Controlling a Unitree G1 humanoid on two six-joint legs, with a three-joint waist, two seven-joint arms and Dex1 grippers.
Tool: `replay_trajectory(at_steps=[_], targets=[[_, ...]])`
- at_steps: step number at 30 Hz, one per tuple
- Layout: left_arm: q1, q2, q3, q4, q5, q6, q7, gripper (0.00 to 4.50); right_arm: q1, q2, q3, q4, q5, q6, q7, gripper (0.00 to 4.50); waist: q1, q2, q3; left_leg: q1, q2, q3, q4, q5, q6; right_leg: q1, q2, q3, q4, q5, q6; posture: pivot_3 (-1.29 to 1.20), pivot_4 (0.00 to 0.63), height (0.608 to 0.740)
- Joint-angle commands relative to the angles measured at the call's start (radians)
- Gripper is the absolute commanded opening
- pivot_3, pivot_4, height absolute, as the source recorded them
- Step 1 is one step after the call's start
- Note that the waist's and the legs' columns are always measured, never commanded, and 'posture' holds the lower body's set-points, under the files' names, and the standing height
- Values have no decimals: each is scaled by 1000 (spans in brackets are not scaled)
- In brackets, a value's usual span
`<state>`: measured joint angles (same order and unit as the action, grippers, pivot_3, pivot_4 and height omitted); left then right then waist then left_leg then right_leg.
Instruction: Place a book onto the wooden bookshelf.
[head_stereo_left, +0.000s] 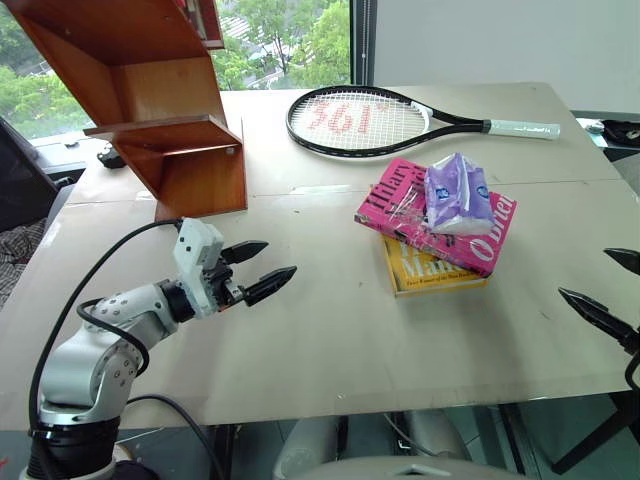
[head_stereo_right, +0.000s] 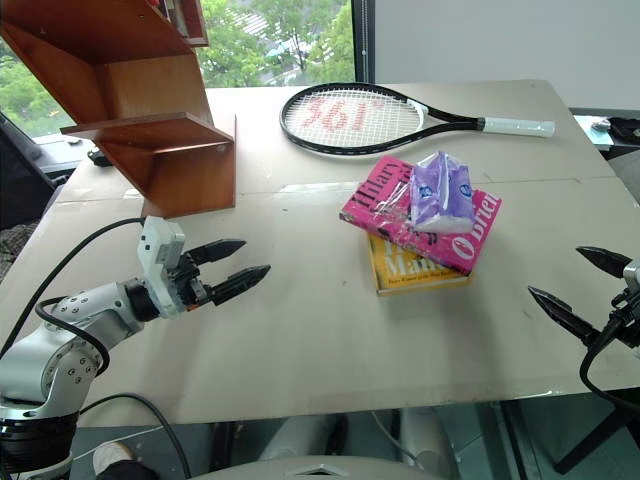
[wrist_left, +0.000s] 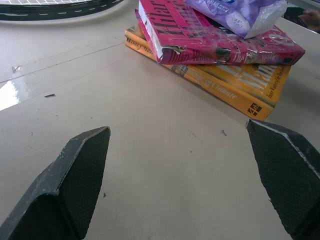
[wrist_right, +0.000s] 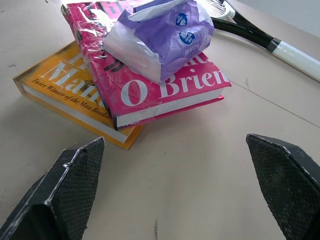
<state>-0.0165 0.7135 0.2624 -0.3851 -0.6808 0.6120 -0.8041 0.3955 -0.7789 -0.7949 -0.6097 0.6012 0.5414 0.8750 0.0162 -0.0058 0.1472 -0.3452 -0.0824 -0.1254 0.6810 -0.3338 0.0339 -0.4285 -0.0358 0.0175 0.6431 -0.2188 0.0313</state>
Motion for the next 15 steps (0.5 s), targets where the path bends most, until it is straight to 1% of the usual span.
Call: replay_trajectory(at_steps=[1,3,7,9,11,13,15], targets=[[-35,21,-4,-43,-22,2,-23,4489,-17,13,0,-35,25,13,-44,4500,0,0,0,0,0,0,0,0,0,0,0,0,0,0,0,0,150,740],[-78,28,-18,-59,-41,5,-48,4489,-62,21,43,-77,52,63,-122,4500,0,0,0,0,0,0,0,0,0,0,0,0,0,0,0,0,150,740],[-114,21,-23,-100,-52,-34,-86,4489,-165,-26,133,-147,61,221,-277,4500,-2,0,0,0,0,0,0,0,0,0,0,0,0,0,0,0,150,740],[-133,20,-29,-120,-60,-50,-105,4489,-277,-45,231,-136,79,295,-340,4500,-6,0,0,0,0,1,0,0,0,-1,0,1,0,0,0,0,150,740],[-133,38,-34,-138,-70,-50,-139,4489,-399,-39,341,-108,62,343,-404,4500,-8,0,0,0,0,1,0,0,0,-1,0,1,0,0,0,0,150,740],[-126,54,-31,-149,-79,-52,-173,4489,-532,-1,432,-70,91,416,-456,4500,-6,0,0,-1,0,2,0,0,0,-2,0,1,0,0,0,0,150,740],[-110,65,-30,-159,-81,-58,-194,4489,-680,59,556,7,55,446,-505,4500,-6,1,1,-1,0,1,0,0,0,-2,0,0,0,0,0,0,150,740]])
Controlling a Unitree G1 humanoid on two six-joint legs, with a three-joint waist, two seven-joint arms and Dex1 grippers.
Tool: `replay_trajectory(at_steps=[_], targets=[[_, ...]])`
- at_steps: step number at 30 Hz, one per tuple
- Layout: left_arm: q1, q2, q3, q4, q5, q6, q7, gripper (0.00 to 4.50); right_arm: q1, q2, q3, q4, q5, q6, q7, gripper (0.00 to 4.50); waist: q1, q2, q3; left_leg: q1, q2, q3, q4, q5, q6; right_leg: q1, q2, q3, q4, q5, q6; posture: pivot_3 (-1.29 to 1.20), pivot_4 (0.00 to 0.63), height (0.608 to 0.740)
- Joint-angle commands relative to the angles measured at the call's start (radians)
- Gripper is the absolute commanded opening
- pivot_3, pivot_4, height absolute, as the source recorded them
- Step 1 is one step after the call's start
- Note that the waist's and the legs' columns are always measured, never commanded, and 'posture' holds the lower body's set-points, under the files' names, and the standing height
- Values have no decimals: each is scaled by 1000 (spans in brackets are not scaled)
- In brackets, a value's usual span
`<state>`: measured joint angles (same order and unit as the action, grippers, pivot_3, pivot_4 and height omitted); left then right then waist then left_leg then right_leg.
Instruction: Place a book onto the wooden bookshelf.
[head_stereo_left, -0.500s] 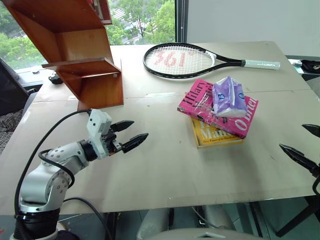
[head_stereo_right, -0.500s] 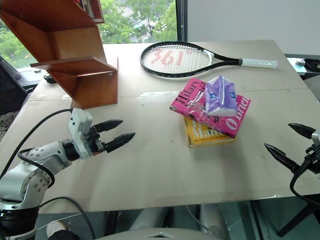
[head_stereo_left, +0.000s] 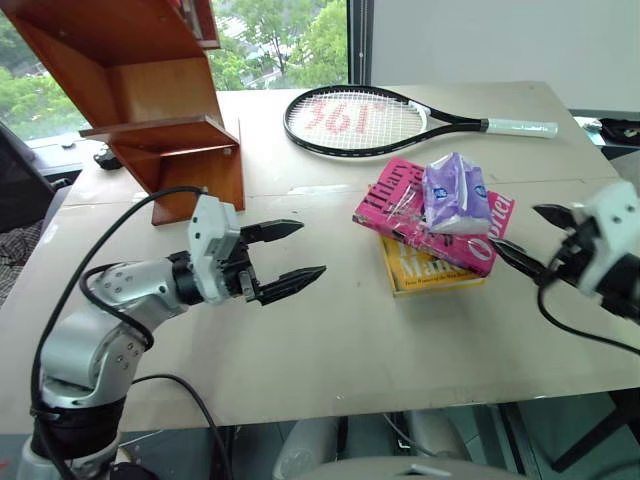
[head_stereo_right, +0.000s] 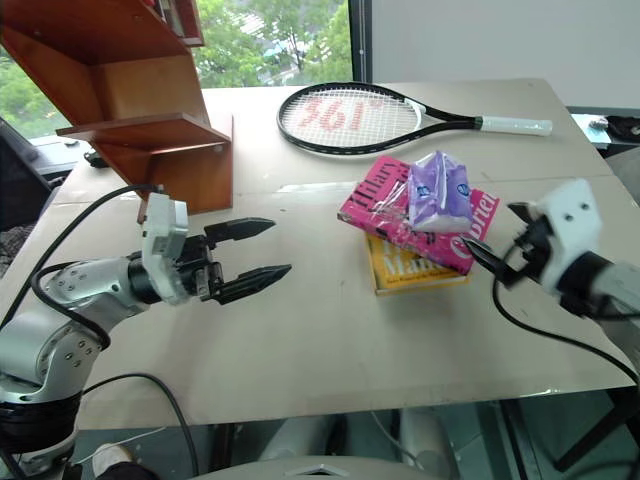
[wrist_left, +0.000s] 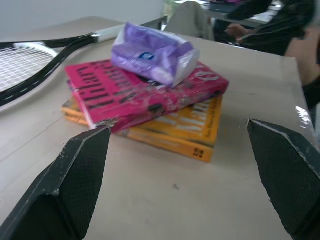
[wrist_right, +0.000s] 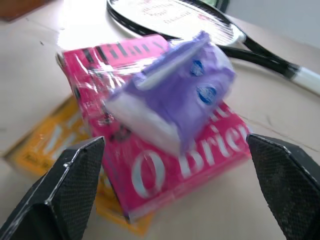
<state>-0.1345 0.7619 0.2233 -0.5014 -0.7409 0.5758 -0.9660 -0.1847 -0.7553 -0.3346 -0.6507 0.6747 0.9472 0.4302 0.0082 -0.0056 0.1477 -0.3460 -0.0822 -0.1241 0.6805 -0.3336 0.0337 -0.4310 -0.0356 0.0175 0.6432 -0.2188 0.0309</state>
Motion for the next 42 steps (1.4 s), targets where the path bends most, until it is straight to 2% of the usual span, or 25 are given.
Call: replay_trajectory(at_steps=[1,3,7,8,11,12,15,17,23,26,30,34,36,37,39,40,42], targets=[[20,21,9,-47,-16,-28,-41,4489,-167,74,150,103,-48,43,-85,4500,1,1,0,-1,0,0,0,0,0,0,0,0,0,0,0,0,150,740],[39,24,7,-57,-5,-43,-49,4489,-252,113,253,209,-136,19,-116,4500,0,1,1,-1,0,0,0,0,0,-1,0,0,0,0,0,0,150,740],[60,17,21,-76,-12,-53,-34,4489,-340,136,377,413,-284,-48,-134,4500,10,0,1,-4,-1,-2,0,0,0,-2,-1,-3,-2,0,0,0,150,740],[68,16,27,-84,-15,-55,-31,4500,-351,133,391,436,-304,-64,-124,3964,9,0,1,-5,-1,-2,0,0,0,-3,-1,-3,-3,0,0,0,150,740],[89,16,40,-111,-33,-49,-17,4500,-355,115,403,441,-339,-114,-84,2820,6,0,0,-5,-1,-2,0,0,0,-3,-1,-2,-3,0,0,0,150,740],[93,16,42,-117,-39,-48,-12,4500,-353,114,396,438,-340,-116,-75,2427,5,0,0,-5,-1,-2,0,0,0,-3,-1,-2,-3,0,0,0,150,740],[101,14,37,-136,-58,-44,-2,4500,-330,98,361,405,-348,-128,-52,878,4,0,0,-5,-1,-2,0,0,0,-4,-1,-2,-1,0,0,0,150,740],[96,11,27,-145,-72,-40,5,4500,-308,82,309,365,-333,-114,-46,46,6,0,0,-5,-1,-2,0,0,0,-4,-1,-2,-1,0,0,0,150,740],[26,-23,-48,-146,-114,-27,14,4500,-106,26,-44,169,-269,-12,-61,46,18,1,1,-7,-1,-3,0,0,0,-4,-1,-3,-2,0,0,0,150,740],[-17,-39,-88,-128,-119,-26,-1,4500,16,7,-157,113,-278,33,-60,46,11,1,0,-6,-1,-3,0,0,0,-4,-1,-3,-2,0,0,0,150,740],[-47,-53,-131,-106,-108,-35,-31,4500,142,12,-173,109,-320,18,-69,46,-1,1,0,-4,-1,0,0,0,0,-3,-1,0,0,0,0,0,150,740],[-59,-52,-152,-91,-110,-38,-64,4500,185,63,-143,196,-357,-73,-82,46,-6,1,0,-1,0,3,0,0,0,-2,0,3,1,0,0,0,150,740],[-68,-55,-158,-81,-105,-43,-74,4500,201,70,-168,211,-355,-110,-63,636,-4,2,0,0,0,3,0,0,0,-1,0,3,1,0,0,0,150,740],[-72,-58,-160,-77,-104,-43,-74,4500,217,53,-185,194,-349,-118,-39,747,-2,2,0,0,0,3,0,0,0,-1,0,3,1,0,0,0,150,740],[-73,-60,-160,-72,-99,-46,-77,4500,234,22,-236,133,-296,-101,22,1718,4,3,0,0,0,2,0,0,1,-1,0,3,1,0,0,0,150,740],[-70,-60,-159,-70,-97,-47,-79,4500,228,14,-269,101,-250,-74,46,1957,5,3,0,0,0,2,0,0,1,-1,0,3,1,0,0,0,150,740],[-65,-57,-154,-67,-94,-47,-78,4500,214,-17,-330,36,-124,26,107,2845,6,5,2,-1,0,2,0,0,1,-1,0,3,1,0,0,0,150,740]])
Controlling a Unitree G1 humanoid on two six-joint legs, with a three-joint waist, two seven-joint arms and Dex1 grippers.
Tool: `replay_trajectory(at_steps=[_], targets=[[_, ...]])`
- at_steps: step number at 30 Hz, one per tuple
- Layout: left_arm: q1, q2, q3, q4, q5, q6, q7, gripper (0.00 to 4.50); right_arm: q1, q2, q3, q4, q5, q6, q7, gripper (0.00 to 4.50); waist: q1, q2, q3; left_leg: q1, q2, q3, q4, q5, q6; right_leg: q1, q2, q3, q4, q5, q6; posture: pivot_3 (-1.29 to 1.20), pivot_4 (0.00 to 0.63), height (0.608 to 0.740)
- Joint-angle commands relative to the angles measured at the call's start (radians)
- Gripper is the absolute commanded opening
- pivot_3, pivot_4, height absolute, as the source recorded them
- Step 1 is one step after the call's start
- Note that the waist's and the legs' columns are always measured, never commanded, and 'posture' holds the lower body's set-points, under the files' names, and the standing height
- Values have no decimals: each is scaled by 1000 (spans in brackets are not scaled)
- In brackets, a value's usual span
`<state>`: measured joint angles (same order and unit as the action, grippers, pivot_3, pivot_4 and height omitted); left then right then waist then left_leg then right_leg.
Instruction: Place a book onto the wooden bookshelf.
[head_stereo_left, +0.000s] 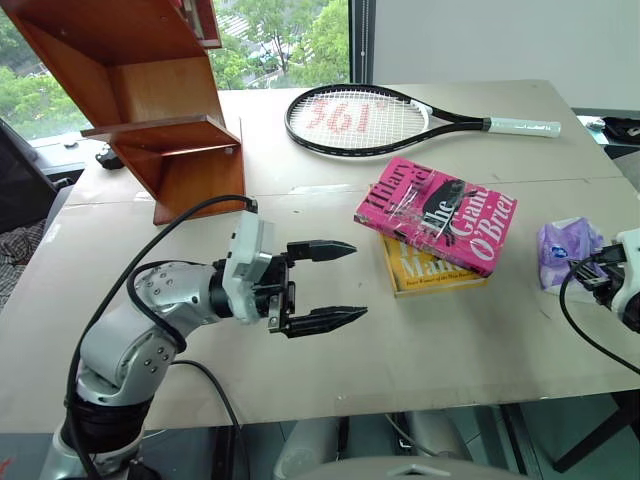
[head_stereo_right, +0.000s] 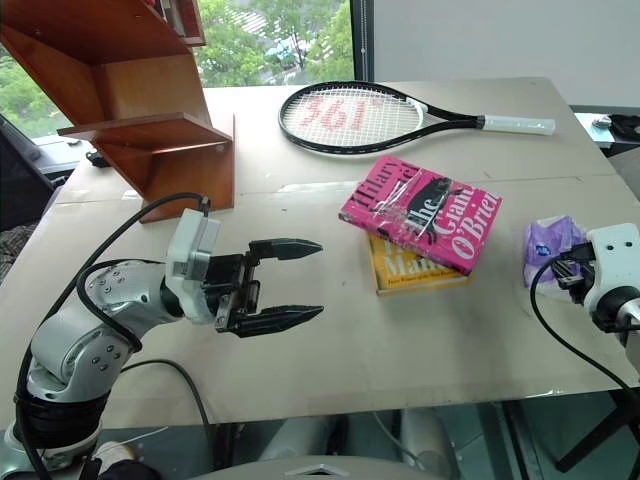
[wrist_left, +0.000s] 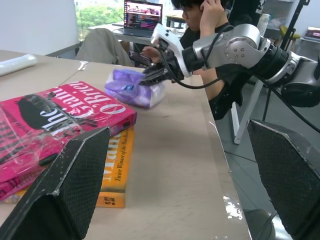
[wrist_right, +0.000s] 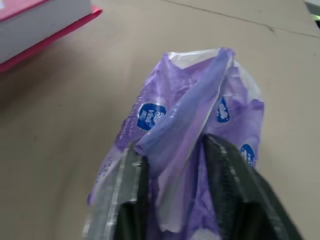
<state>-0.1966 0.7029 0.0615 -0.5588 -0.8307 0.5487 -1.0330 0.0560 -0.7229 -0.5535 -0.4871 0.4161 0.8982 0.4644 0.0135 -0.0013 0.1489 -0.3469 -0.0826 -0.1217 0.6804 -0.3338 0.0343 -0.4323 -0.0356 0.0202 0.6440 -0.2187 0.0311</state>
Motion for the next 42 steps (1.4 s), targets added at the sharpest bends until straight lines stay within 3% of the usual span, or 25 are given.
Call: replay_trajectory(at_steps=[1,3,6,9,13,19,28,42], targets=[[0,2,12,-7,-3,-19,-8,4500,-24,-73,-123,-155,181,107,105,3216,-1,1,0,0,0,0,0,0,0,0,0,0,0,0,0,0,150,740],[11,6,28,-2,-2,-18,-1,4500,-65,-106,-130,-191,318,206,135,3999,-1,0,0,0,1,-1,0,0,0,0,0,-1,0,0,0,0,150,740],[46,14,58,3,2,-26,2,4500,-160,-91,-60,-179,426,267,111,3999,-5,-1,0,1,1,-1,0,0,0,1,1,-1,0,0,0,0,150,740],[97,29,81,14,27,-46,-5,4500,-193,-102,93,-112,289,201,32,3999,-1,-2,0,1,1,-1,0,0,0,1,0,-1,-1,0,0,0,150,740],[149,40,115,5,47,-68,4,4500,-240,-148,221,-2,154,96,22,2884,6,-2,1,-1,0,-1,0,0,1,1,-1,-2,-2,0,0,0,150,740],[169,41,144,-25,48,-70,38,4500,-337,-227,431,198,-44,-49,52,34,0,-2,1,-2,0,-2,0,0,0,-1,-1,-3,-2,0,0,0,150,740],[210,59,182,-77,35,-55,74,4500,-574,-118,642,521,-211,-256,143,34,-4,-1,1,-2,0,-1,0,0,0,-1,0,-2,-2,0,0,0,150,740],[308,39,206,-101,35,-48,150,4500,-636,-7,681,521,-315,-327,190,34,-2,-1,1,-2,0,-1,-1,0,0,-1,0,-2,-2,0,0,0,150,740]])
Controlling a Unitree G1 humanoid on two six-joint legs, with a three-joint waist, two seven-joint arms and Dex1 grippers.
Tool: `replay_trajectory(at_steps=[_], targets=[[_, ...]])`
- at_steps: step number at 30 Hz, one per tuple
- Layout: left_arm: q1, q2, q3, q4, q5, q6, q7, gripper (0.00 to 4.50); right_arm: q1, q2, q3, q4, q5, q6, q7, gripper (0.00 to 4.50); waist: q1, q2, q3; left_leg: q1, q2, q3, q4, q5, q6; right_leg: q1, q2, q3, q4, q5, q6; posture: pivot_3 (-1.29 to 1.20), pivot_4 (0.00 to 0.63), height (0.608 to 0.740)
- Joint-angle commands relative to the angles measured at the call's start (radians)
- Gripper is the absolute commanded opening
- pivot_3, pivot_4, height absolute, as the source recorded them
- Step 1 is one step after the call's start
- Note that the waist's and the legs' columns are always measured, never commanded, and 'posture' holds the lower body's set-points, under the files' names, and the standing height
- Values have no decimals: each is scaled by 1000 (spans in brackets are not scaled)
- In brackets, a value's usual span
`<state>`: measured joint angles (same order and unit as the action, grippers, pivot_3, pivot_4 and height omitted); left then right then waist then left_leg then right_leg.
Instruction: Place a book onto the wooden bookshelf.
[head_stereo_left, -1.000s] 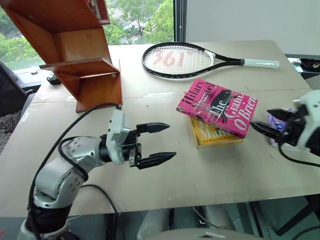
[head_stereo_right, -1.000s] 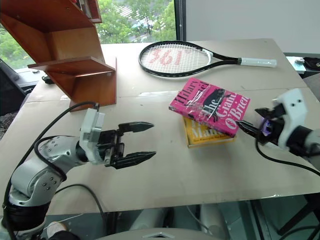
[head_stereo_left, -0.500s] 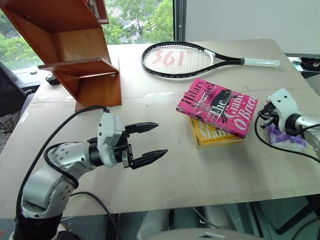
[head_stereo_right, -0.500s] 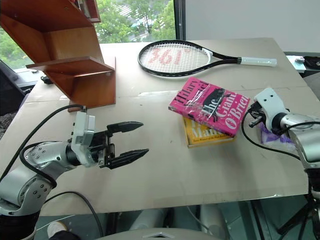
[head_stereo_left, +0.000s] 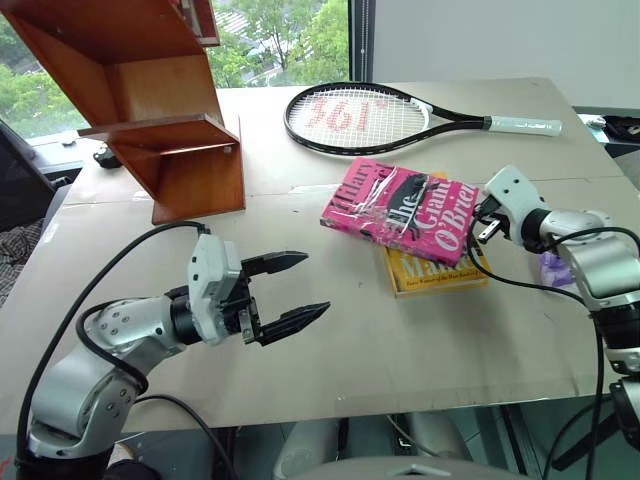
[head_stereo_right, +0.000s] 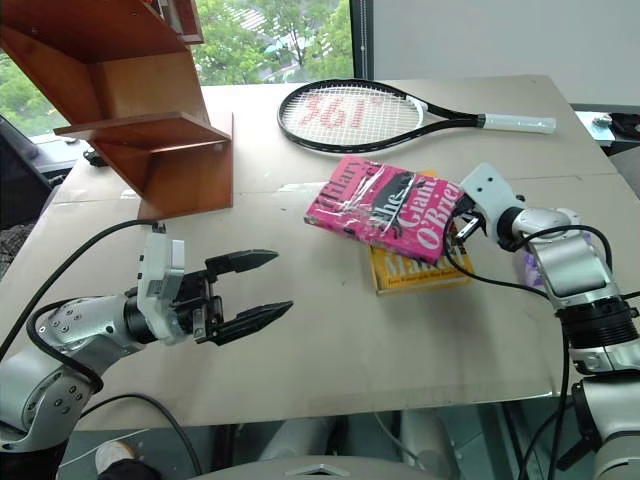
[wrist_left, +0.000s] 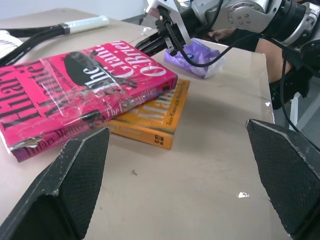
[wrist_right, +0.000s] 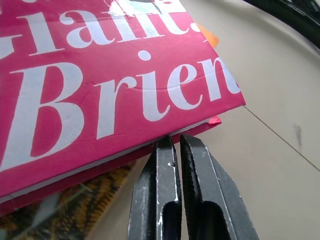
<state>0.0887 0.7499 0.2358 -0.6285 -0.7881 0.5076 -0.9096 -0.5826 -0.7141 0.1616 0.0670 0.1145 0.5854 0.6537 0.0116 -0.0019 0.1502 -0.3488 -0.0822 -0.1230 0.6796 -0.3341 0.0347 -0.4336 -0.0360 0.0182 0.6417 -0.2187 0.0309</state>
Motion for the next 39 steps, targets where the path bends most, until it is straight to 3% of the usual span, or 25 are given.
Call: replay_trajectory(at_steps=[1,3,6,8,9,13,19,26,32,38,39], targets=[[35,-13,31,-26,-3,-2,40,4500,31,-42,-62,-51,-12,-18,11,34,0,0,0,0,0,0,0,0,0,0,0,0,0,0,0,0,150,740],[51,-24,26,-21,-5,17,76,4500,98,-89,-137,-105,45,-37,70,34,10,0,0,-1,0,-1,0,0,0,0,0,-1,-1,0,0,0,150,740],[50,-64,-13,-11,-28,62,144,4500,321,-140,-383,-282,218,-73,208,838,32,1,1,-3,0,-3,0,0,0,0,-1,-3,-3,0,0,0,150,740],[43,-94,-39,4,-36,97,184,4500,470,-148,-549,-416,341,-28,281,1705,31,2,1,-4,0,-5,0,-1,1,-1,-1,-4,-4,0,0,0,150,740],[28,-119,-54,25,-44,132,224,4500,535,-138,-637,-493,415,10,296,2712,13,1,1,-5,0,-5,0,-1,1,-1,-1,-4,-4,0,0,0,150,740],[-80,-206,-77,142,-121,281,367,4500,673,-98,-799,-713,641,106,276,4384,9,3,0,4,0,-2,0,-1,1,5,0,-1,1,0,0,0,150,740],[-322,-447,-5,433,-381,550,739,4500,763,-15,-786,-878,654,18,200,4384,6,-1,-1,4,0,-3,6,-1,1,7,0,-3,3,1,2,0,150,740],[-493,-719,90,690,-611,586,1112,4500,815,-4,-786,-942,656,-16,134,4384,18,-6,-3,3,-1,-3,7,0,1,6,-1,-2,2,1,3,0,150,740],[-582,-896,131,841,-623,459,1242,4500,857,-7,-796,-984,662,-27,87,4384,38,-6,-4,3,-1,-2,7,0,0,6,-1,-1,3,1,3,0,150,740],[-632,-969,147,958,-578,340,1209,4500,885,-8,-804,-1015,675,-30,43,4384,51,-6,-7,4,-2,-1,8,0,0,8,-1,-1,3,1,3,0,150,740],[-639,-976,149,980,-579,329,1196,3961,890,-7,-803,-1020,677,-32,35,4500,53,-5,-8,4,-2,-1,8,0,0,8,-1,-1,3,1,3,0,150,740]])
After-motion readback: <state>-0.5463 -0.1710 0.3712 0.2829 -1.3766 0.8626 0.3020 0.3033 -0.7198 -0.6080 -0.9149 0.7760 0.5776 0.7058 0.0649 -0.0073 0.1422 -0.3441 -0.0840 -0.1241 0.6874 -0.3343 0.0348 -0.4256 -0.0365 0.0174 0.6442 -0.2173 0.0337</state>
